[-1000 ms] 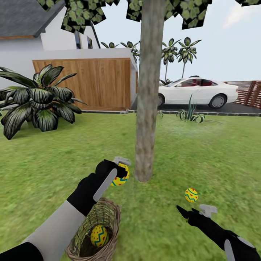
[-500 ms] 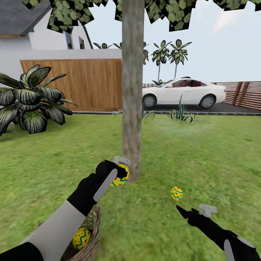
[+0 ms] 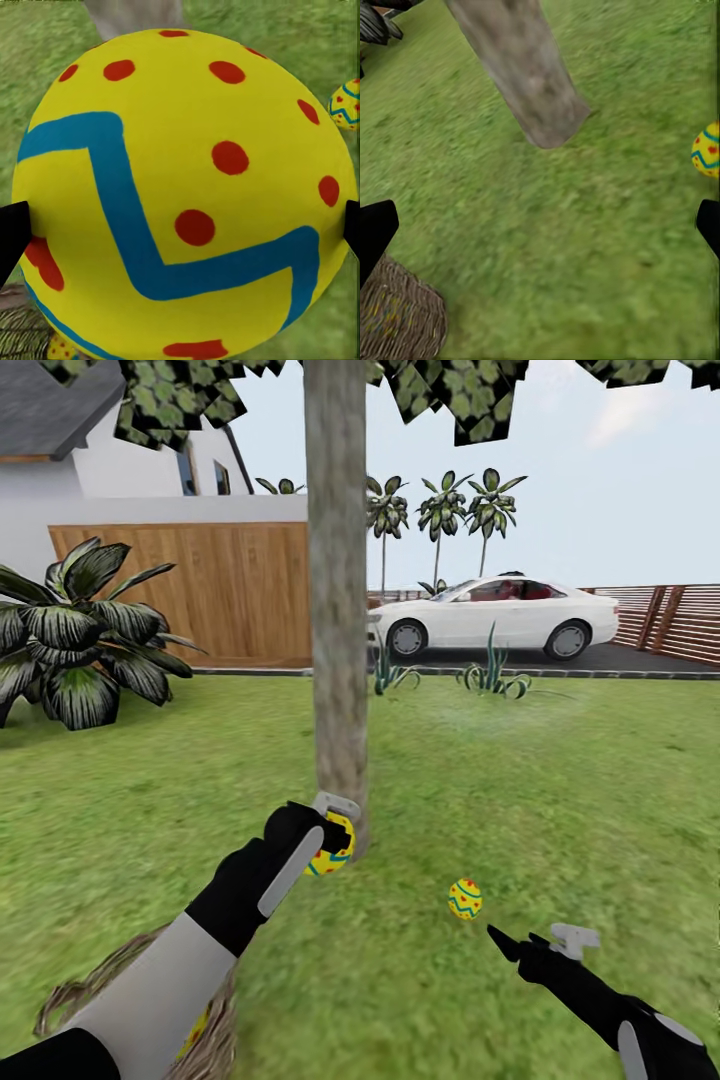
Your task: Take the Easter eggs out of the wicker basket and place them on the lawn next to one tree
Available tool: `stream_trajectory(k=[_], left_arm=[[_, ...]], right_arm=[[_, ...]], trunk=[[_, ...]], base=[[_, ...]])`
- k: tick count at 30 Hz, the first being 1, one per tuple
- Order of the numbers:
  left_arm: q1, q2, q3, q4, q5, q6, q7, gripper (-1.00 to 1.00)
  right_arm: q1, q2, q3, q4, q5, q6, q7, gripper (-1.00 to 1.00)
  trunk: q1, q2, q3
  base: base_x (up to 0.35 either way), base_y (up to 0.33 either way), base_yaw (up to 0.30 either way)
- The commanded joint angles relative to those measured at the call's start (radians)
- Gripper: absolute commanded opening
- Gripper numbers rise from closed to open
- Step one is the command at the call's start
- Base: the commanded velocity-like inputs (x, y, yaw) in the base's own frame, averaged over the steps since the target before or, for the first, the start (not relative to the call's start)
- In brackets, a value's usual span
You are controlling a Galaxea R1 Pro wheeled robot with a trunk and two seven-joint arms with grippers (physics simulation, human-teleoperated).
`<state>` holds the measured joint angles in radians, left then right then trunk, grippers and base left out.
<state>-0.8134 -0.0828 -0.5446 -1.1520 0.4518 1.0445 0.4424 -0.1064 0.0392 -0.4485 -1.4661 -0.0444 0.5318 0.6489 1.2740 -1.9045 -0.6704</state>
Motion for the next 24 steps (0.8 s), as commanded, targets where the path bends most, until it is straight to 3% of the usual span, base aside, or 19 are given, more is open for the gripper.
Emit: stream_trajectory(k=[1, 13, 24], left_arm=[[-0.001, 0.0, -0.002, 0.003, 0.009, 0.003, 0.012, -1.0], [-0.001, 0.0, -0.001, 0.023, 0.011, 0.003, 0.012, -1.0], [-0.001, -0.001, -0.002, 0.041, 0.01, 0.003, 0.012, -1.0]], right_arm=[[-0.001, 0.001, -0.003, 0.0, -0.005, 0.008, 0.004, 1.0], [-0.001, 0.0, -0.004, 0.001, -0.005, 0.008, 0.005, 1.0], [-0.001, 0.002, 0.0, 0.001, -0.004, 0.008, 0.005, 1.0]], trunk=[[0.0, -0.001, -0.001], [0.0, -0.001, 0.008], [0.0, -0.001, 0.009]], base=[[0.168, -0.285, 0.0], [0.223, -0.248, -0.143], [0.242, -0.236, -0.017]])
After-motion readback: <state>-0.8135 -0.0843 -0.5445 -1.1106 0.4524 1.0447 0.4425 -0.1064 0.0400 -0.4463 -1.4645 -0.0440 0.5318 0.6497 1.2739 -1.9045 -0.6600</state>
